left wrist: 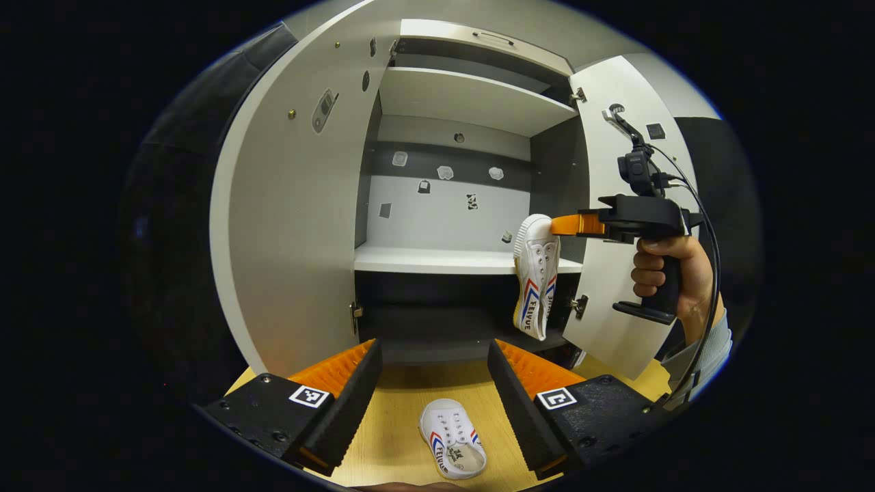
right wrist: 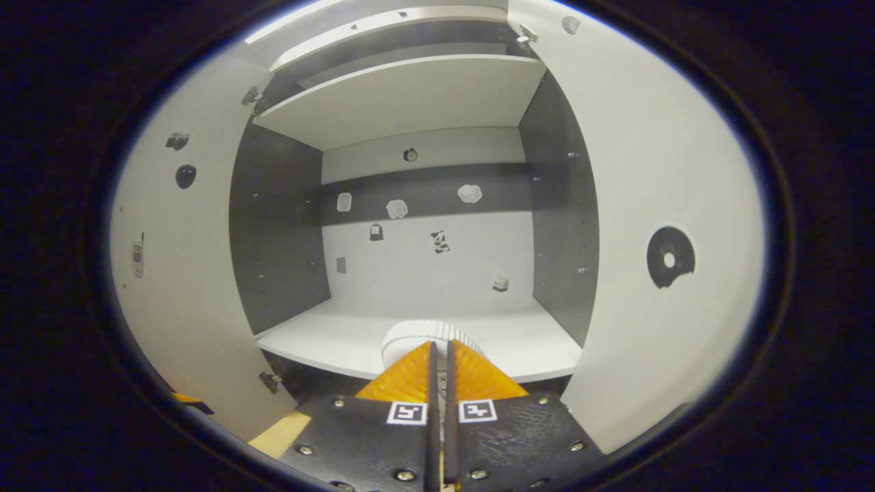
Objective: Grab one shoe with the right hand and put it into the shoe cabinet, grab the other shoe with the left hand and put it into the shoe cabinet; then close the right door with the right hand and the left door with the left hand.
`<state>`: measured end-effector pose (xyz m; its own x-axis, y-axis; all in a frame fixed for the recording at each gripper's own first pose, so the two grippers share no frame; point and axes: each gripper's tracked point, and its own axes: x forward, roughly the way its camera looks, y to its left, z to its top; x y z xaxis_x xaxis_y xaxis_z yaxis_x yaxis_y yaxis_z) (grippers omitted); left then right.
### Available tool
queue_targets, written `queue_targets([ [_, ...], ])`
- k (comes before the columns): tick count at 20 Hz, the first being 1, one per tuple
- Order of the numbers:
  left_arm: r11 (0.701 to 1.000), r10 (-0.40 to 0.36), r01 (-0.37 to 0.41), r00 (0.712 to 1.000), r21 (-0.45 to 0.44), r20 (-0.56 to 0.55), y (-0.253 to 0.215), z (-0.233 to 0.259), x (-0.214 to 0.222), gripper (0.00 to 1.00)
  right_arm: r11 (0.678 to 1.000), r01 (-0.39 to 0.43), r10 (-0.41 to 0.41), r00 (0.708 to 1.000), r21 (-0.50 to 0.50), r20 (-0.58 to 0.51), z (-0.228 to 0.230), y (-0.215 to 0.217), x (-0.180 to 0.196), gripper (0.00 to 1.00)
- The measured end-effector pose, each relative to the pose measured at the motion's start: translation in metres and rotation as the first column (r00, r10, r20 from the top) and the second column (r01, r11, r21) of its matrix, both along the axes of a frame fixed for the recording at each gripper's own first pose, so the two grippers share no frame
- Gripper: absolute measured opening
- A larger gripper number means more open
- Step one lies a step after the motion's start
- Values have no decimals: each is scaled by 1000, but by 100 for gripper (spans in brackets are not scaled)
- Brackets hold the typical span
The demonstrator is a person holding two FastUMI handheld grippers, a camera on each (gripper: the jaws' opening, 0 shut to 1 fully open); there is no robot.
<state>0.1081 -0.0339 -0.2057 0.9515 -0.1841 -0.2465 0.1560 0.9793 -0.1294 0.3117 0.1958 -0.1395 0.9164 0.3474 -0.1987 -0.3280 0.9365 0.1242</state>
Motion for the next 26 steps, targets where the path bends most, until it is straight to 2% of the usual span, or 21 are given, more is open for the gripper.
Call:
queue_targets([
  [2, 1000, 10, -10, 1000, 13, 5, 4, -2, -8, 94, 999, 32, -32, 999, -30, -28, -22, -8, -8, 2],
  [5, 1000, 4, -4, 1000, 26, 5, 8, -5, -23, 95, 999, 16, -17, 1000, -28, -25, -36, -4, -30, 3],
  [6, 1000, 4, -5, 1000, 30, 12, 10, -4, -25, 95, 1000, 8, -9, 1000, -27, -25, -41, -3, -39, 8],
  [8, 999, 10, -10, 1000, 33, 20, 16, -3, -33, 95, 999, 22, -23, 999, -48, -24, -49, -8, -52, 8],
  [9, 999, 10, -11, 1000, 34, 20, 18, -3, -36, 95, 998, 18, -19, 1000, -56, -19, -52, -7, -60, 12],
  [10, 999, 13, -14, 1000, 36, 22, 21, -2, -40, 94, 998, 15, -16, 1000, -61, -21, -55, -7, -68, 25],
  [11, 999, 17, -18, 999, 39, 28, 24, 0, -42, 94, 998, 20, -21, 1000, -61, -22, -56, -8, -74, 29],
  [12, 999, 19, -20, 999, 45, 39, 27, 4, -45, 95, 998, 25, -26, 1000, -57, -14, -46, -6, -79, 42],
  [13, 999, 22, -24, 998, 47, 53, 30, 7, -47, 95, 998, 36, -37, 999, -56, -3, -43, -8, -83, 47],
  [14, 999, 27, -30, 997, 45, 67, 33, 11, -49, 94, 997, 43, -43, 999, -57, 7, -40, -10, -88, 64],
  [16, 999, 28, -32, 996, 44, 84, 35, 17, -52, 95, 998, 38, -37, 999, -50, 15, -38, -7, -98, 82],
  [17, 999, 26, -30, 996, 45, 88, 35, 17, -54, 94, 999, 20, -19, 1000, -46, 19, -39, -1, -104, 84],
  [18, 999, 26, -30, 996, 43, 88, 36, 17, -56, 94, 999, 14, -13, 1000, -49, 19, -44, 3, -107, 95],
  [22, 999, 30, -33, 997, 40, 76, 38, 12, -57, 94, 997, 13, -15, 1000, -75, -25, -87, 22, -110, 98],
  [26, 999, 37, -39, 997, 31, 60, 43, 3, -54, 94, 999, 18, -21, 996, -34, -87, -140, 58, -103, 98],
])
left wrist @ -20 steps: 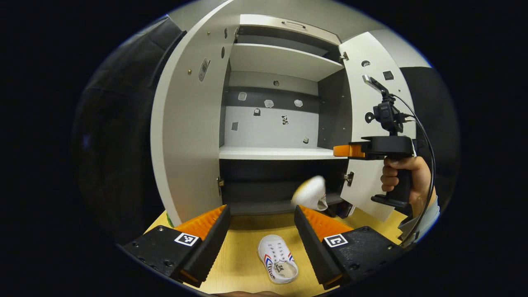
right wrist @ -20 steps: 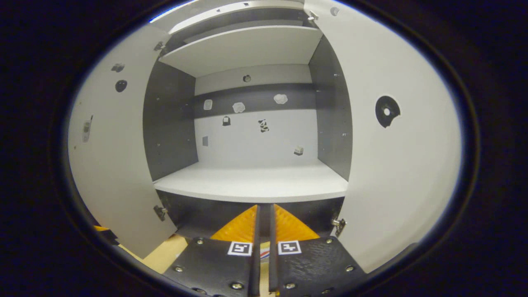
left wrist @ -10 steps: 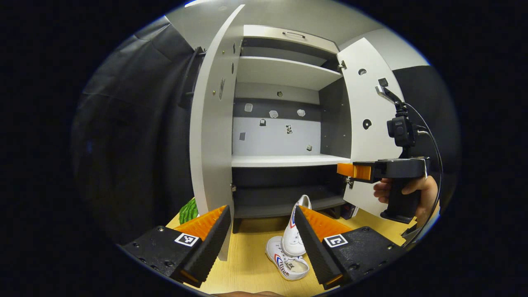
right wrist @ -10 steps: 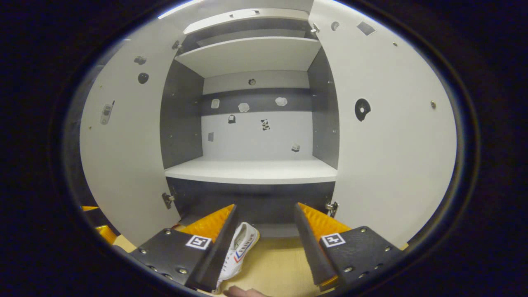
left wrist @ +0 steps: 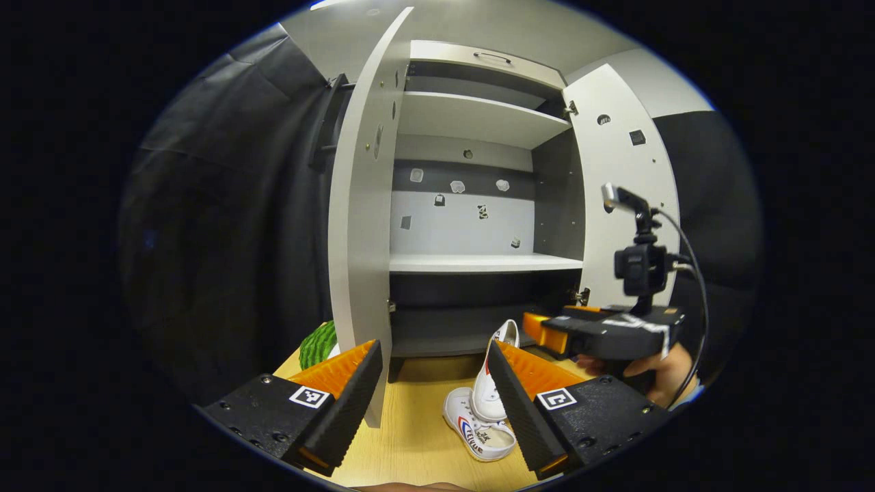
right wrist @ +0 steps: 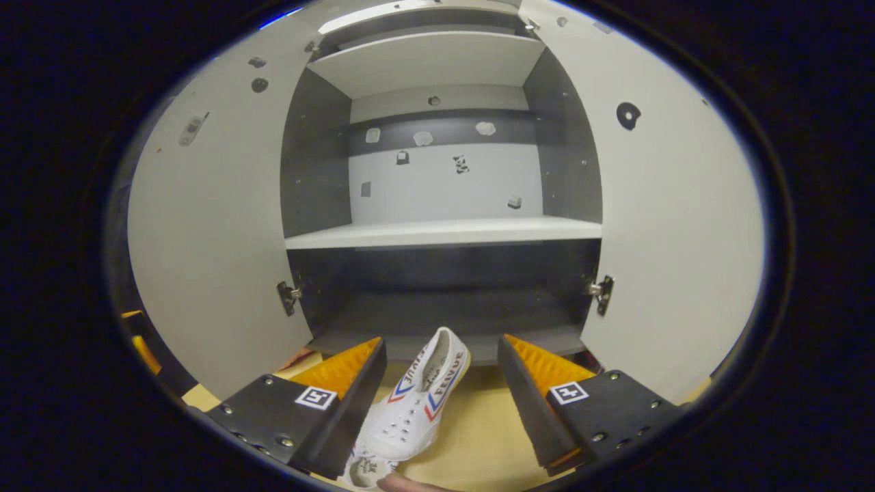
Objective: Grab one shoe with the right hand and put it into the shoe cabinet, grab the other shoe with the left hand and put it into the shoe cabinet; then close the right door with the right hand and the left door with the left hand.
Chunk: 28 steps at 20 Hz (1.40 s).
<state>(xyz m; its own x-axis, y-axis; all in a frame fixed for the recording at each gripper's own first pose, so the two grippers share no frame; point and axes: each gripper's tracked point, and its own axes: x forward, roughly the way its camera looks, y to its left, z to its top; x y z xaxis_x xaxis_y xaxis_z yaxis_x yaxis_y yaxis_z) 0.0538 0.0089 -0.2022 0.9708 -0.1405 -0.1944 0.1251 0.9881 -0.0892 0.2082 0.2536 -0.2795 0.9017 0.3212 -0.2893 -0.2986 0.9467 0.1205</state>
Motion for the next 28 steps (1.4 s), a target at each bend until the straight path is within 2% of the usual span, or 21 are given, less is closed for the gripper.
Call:
queue_targets([
  [6, 1000, -9, 9, 1000, -7, -15, 5, -11, 4, 95, 1000, 19, -18, 999, 4, -51, -71, 44, 18, 97],
  [7, 1000, -10, 10, 1000, -13, -14, 6, -13, 5, 94, 999, 32, -32, 998, 4, -56, -77, 49, 22, 92],
  [8, 1000, -13, 13, 1000, -16, -17, 6, -15, 7, 95, 999, 51, -51, 998, 4, -44, -81, 51, 26, 96],
  [9, 1000, -15, 15, 1000, -19, -23, 7, -19, 8, 95, 997, 78, -78, 996, -3, -44, -86, 51, 31, 91],
  [10, 1000, -17, 16, 999, -23, -29, 8, -21, 10, 95, 993, 117, -117, 992, -15, -46, -93, 48, 35, 93],
  [11, 999, -18, 17, 999, -28, -37, 9, -24, 12, 95, 988, 154, -155, 987, -22, -46, -95, 44, 36, 89],
  [13, 999, -27, 25, 998, -35, -57, 7, -32, 14, 95, 979, 201, -201, 979, -14, -7, -90, 45, 37, 77],
  [14, 999, -31, 28, 997, -36, -66, 6, -34, 16, 94, 984, 175, -175, 985, 22, -5, -89, 57, 37, 69],
  [15, 999, -34, 31, 997, -39, -72, 5, -37, 16, 93, 987, 152, -149, 987, 50, -53, -99, 70, 35, 69],
  [16, 999, -39, 36, 996, -39, -80, 4, -39, 17, 93, 982, 187, -186, 980, 13, -66, -112, 61, 37, 65],
  [17, 999, -41, 38, 996, -38, -85, 4, -41, 17, 93, 976, 216, -218, 973, -26, -76, -122, 51, 40, 65],
  [19, 998, -46, 42, 995, -42, -83, 4, -41, 17, 93, 973, 231, -231, 972, -1, -53, -114, 54, 41, 53],
  [20, 998, -49, 45, 995, -43, -84, 4, -42, 17, 92, 969, 247, -247, 969, -32, -21, -108, 54, 48, 55],
  [21, 998, -48, 44, 995, -45, -86, 4, -42, 17, 92, 973, 230, -230, 972, -8, -39, -117, 54, 63, 36],
  [22, 998, -47, 43, 995, -44, -90, 4, -42, 17, 92, 975, 221, -218, 973, 31, -74, -121, 61, 51, 10],
  [23, 998, -47, 44, 995, -44, -89, 4, -43, 16, 92, 974, 212, -208, 976, 80, -56, -110, 62, 44, 1],
  [25, 998, -49, 46, 995, -37, -90, 4, -43, 17, 91, 970, 199, -193, 980, 138, -57, -105, 56, 41, 1],
  [28, 999, -48, 46, 995, -24, -88, 3, -42, 17, 91, 966, 150, -158, 987, 208, 22, -72, 47, 27, 0],
])
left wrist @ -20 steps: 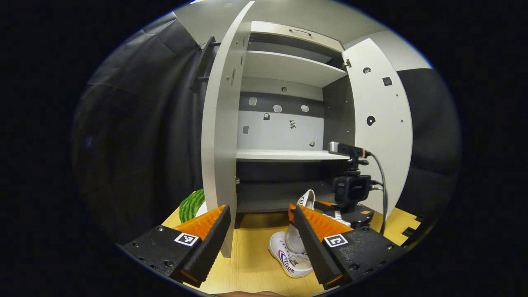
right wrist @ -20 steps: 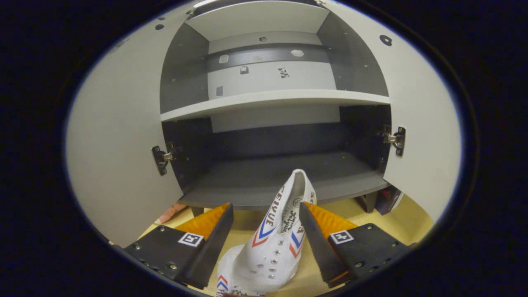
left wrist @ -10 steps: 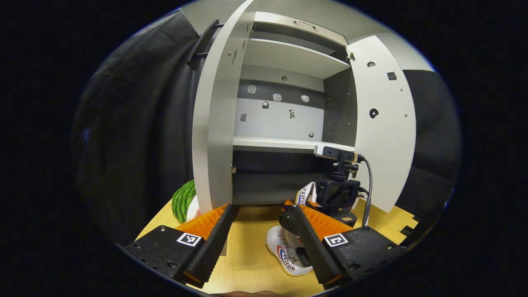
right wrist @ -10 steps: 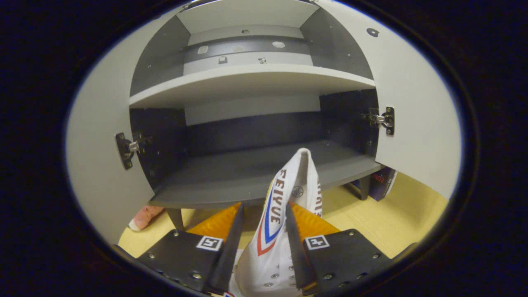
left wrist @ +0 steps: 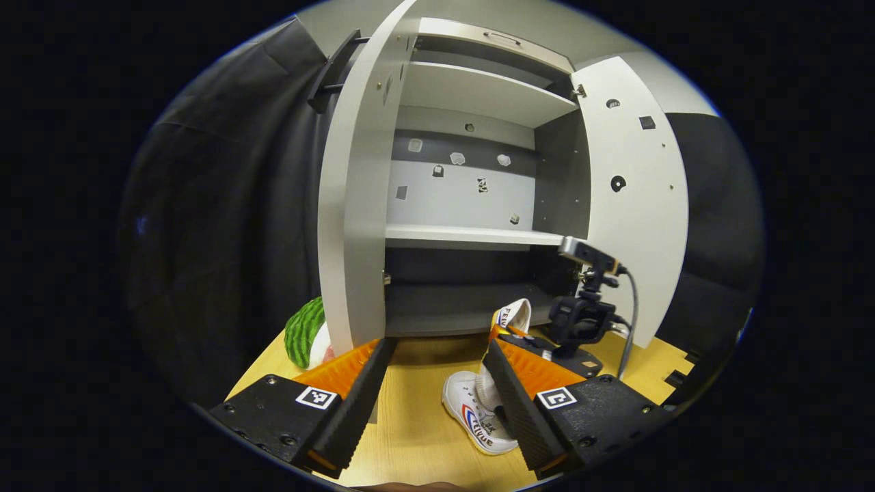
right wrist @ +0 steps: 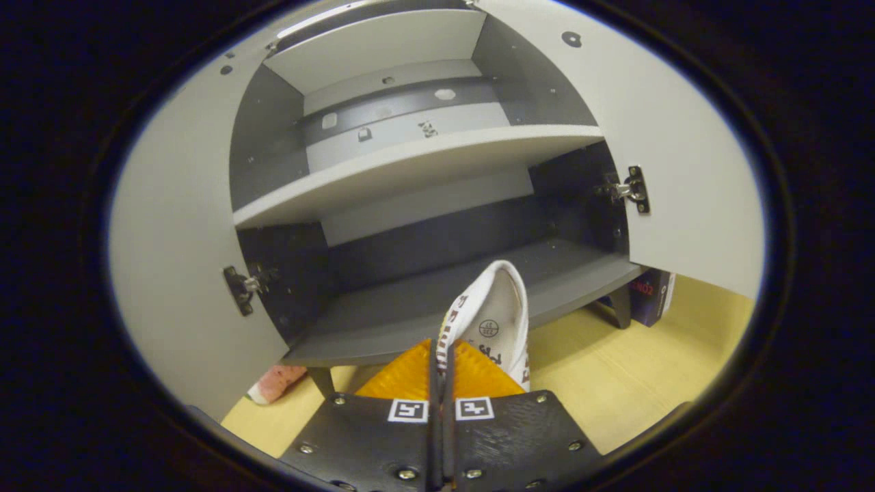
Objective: Grab one shoe with the right hand and put it into the shoe cabinet, grab the other shoe with the left hand and put it into the shoe cabinet; then close the right door with the right hand and the left door with the left hand.
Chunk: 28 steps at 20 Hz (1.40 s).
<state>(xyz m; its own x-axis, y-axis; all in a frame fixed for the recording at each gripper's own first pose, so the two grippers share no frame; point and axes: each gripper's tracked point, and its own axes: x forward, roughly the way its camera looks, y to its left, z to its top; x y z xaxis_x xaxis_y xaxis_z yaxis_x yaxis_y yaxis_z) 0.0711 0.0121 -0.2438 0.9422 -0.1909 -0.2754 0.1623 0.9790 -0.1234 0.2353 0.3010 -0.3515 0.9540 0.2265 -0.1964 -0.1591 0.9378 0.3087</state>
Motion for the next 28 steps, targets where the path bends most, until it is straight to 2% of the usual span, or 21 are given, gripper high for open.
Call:
queue_targets([
  [3, 1000, -1, 1, 1000, 4, 13, -3, 2, 2, 92, 999, -40, 38, 996, 25, 78, 33, -5, -16, 0],
  [6, 1000, -11, 11, 1000, 9, 12, -9, 2, 6, 94, 1000, -24, 22, 988, 10, 156, 73, -25, -18, 0],
  [7, 1000, -15, 14, 1000, 11, 14, -10, 2, 7, 93, 1000, -25, 23, 983, 11, 185, 93, -31, -17, 5],
  [8, 1000, -16, 16, 1000, 13, 17, -11, 4, 9, 94, 1000, -25, 22, 977, 11, 210, 112, -39, -14, 0],
  [9, 1000, -16, 15, 1000, 15, 20, -11, 5, 13, 93, 1000, -21, 19, 972, 5, 236, 134, -48, -10, 0],
  [11, 1000, -20, 20, 999, 14, 37, -14, 13, 21, 94, 1000, -11, 17, 951, -21, 309, 185, -65, -3, 0],
  [13, 999, -25, 23, 997, 26, 67, -17, 23, 28, 93, 997, 16, 13, 915, -69, 403, 237, -80, 10, 0],
  [16, 999, -38, 36, 994, 24, 99, -25, 36, 39, 93, 991, 41, 20, 893, -124, 450, 288, -83, 41, 0],
  [18, 999, -43, 40, 993, 25, 107, -30, 40, 48, 93, 985, 32, 48, 892, -168, 449, 306, -79, 69, 0],
  [21, 999, 11, -15, 991, 32, 133, -24, 51, 62, 93, 980, -23, 104, 909, -200, 403, 314, -63, 116, 0],
  [23, 999, 27, -35, 984, 41, 175, -25, 63, 66, 91, 976, -67, 137, 928, -209, 345, 308, -53, 150, 0],
  [26, 998, 17, -30, 980, 59, 199, -30, 70, 67, 90, 952, -120, 197, 945, -283, 262, 283, -38, 202, 0],
  [28, 998, 21, -33, 979, 54, 205, -32, 72, 66, 90, 939, -127, 205, 953, -319, 223, 274, -31, 230, 1],
])
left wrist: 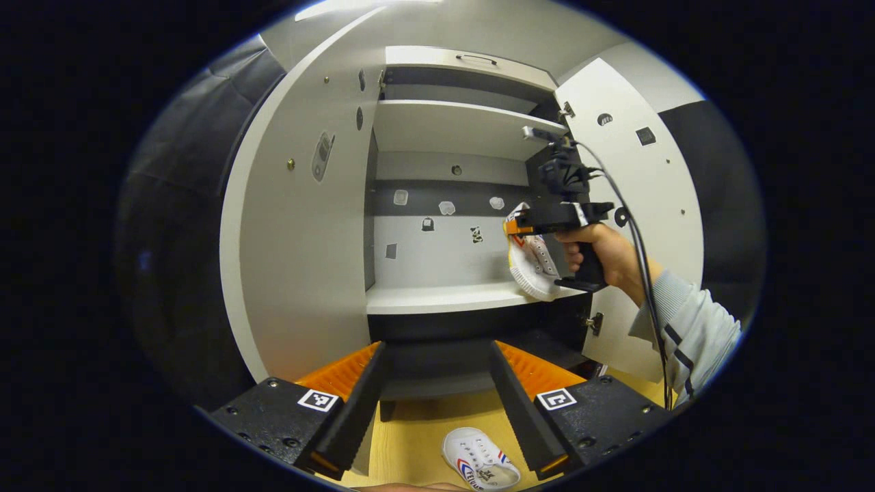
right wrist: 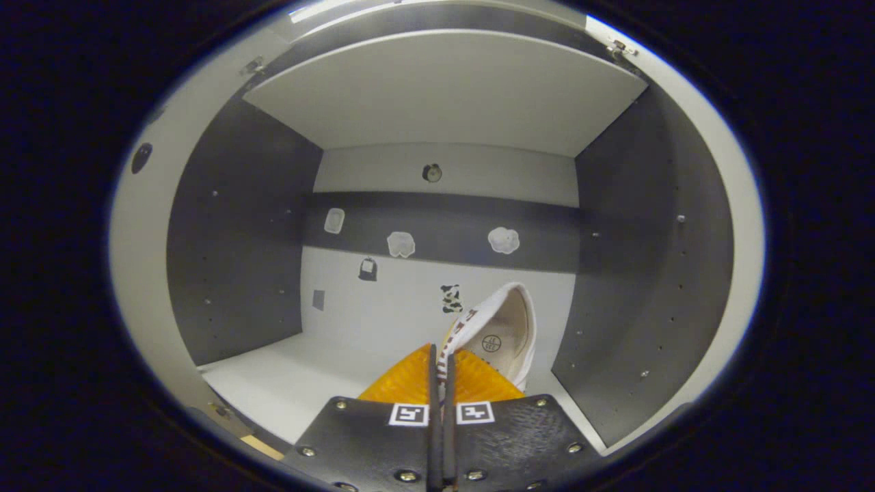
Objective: Grab one shoe with the right hand and put it into the shoe cabinet, grab the other shoe with the left hand and put it into the shoe cabinet; then close the right door with the right hand and the left door with the left hand.
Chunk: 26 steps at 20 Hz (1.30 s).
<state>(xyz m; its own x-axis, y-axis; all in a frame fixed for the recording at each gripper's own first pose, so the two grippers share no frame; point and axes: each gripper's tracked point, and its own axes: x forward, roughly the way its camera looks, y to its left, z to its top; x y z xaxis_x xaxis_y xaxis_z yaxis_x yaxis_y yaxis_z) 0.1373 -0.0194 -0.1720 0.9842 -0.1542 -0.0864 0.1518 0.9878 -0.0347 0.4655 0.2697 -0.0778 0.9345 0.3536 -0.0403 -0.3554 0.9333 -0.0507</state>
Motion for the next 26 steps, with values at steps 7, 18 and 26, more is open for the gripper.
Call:
queue_targets([
  [7, 1000, 11, -11, 998, -3, -61, -6, -14, -2, 90, 990, -80, 66, 991, -118, -121, -16, 31, 24, 1],
  [18, 1000, 28, -29, 997, -3, -72, -7, -11, -28, 90, 997, -31, 25, 997, -73, -70, 21, 15, 7, 61],
  [26, 998, 19, -25, 993, -52, -118, -9, -32, -52, 90, 999, -26, 27, 999, -22, 33, 34, -21, -124, 98],
])
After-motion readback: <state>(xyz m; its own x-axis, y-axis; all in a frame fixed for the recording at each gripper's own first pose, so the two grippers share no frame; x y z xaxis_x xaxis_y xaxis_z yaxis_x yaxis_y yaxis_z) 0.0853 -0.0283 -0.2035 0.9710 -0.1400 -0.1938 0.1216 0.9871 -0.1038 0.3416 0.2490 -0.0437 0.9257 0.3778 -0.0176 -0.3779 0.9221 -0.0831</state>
